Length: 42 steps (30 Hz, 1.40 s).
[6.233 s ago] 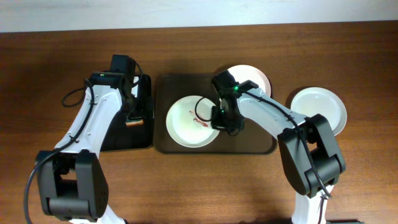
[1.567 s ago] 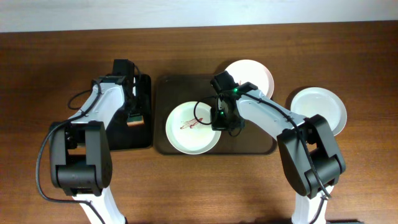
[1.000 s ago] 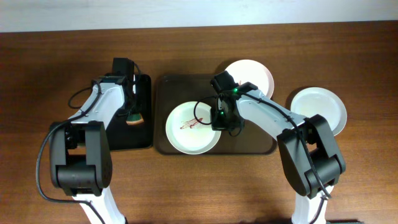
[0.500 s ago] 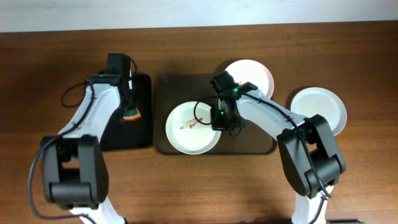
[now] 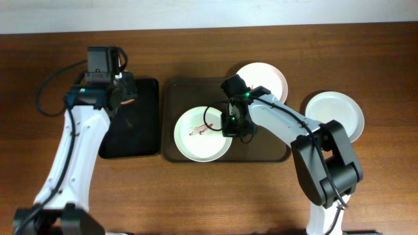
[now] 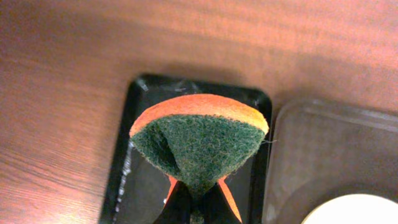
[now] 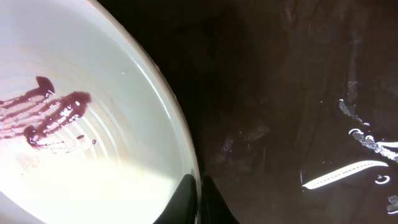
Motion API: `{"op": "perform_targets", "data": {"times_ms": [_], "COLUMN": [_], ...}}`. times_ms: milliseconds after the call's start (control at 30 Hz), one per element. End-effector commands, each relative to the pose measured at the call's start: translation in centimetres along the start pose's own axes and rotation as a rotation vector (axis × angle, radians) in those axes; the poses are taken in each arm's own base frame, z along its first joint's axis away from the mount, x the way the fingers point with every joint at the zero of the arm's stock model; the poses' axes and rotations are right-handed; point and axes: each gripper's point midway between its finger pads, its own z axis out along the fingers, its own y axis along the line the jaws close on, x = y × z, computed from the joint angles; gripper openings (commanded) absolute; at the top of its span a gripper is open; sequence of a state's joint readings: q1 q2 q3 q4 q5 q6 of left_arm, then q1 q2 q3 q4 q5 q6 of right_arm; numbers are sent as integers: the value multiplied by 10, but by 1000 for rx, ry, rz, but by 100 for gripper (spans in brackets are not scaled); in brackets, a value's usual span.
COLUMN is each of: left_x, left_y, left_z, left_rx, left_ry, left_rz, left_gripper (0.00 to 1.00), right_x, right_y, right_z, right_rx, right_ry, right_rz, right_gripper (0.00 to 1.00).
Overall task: Clean dirty plates on tray and stack at the side
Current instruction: 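Grasp the green sponge with the left gripper and lift it, then carry the sponge with the left gripper toward the tilted plate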
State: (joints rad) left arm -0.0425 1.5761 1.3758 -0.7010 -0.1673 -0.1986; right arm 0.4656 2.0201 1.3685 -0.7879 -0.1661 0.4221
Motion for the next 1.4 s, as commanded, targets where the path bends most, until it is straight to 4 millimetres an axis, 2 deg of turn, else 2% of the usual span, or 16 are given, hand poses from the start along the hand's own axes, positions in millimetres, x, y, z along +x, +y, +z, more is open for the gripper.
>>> {"op": "perform_targets", "data": {"times_ms": [0, 133, 300, 733, 1133, 1367], "left_x": [-24, -37, -46, -65, -92, -99], "left_y": [12, 13, 14, 14, 16, 15], "left_z": [-35, -57, -72, -94, -138, -145], "left_rx": [-25, -12, -4, 13, 42, 49], "left_ry": [-120, -193, -247, -347, -515, -552], "left_rz": [11, 10, 7, -13, -46, -53], "left_gripper": [0, 0, 0, 0, 0, 0], "right_x": [6, 6, 6, 6, 6, 5], "right_y": [-3, -3, -3, -3, -3, -4], "right_z": [2, 2, 2, 2, 2, 2], "right_rx": [20, 20, 20, 20, 21, 26], "right_ry": [15, 16, 15, 15, 15, 12], "right_rz": [-9, -9, -9, -9, -9, -9], "right_gripper": [4, 4, 4, 4, 4, 4]}}
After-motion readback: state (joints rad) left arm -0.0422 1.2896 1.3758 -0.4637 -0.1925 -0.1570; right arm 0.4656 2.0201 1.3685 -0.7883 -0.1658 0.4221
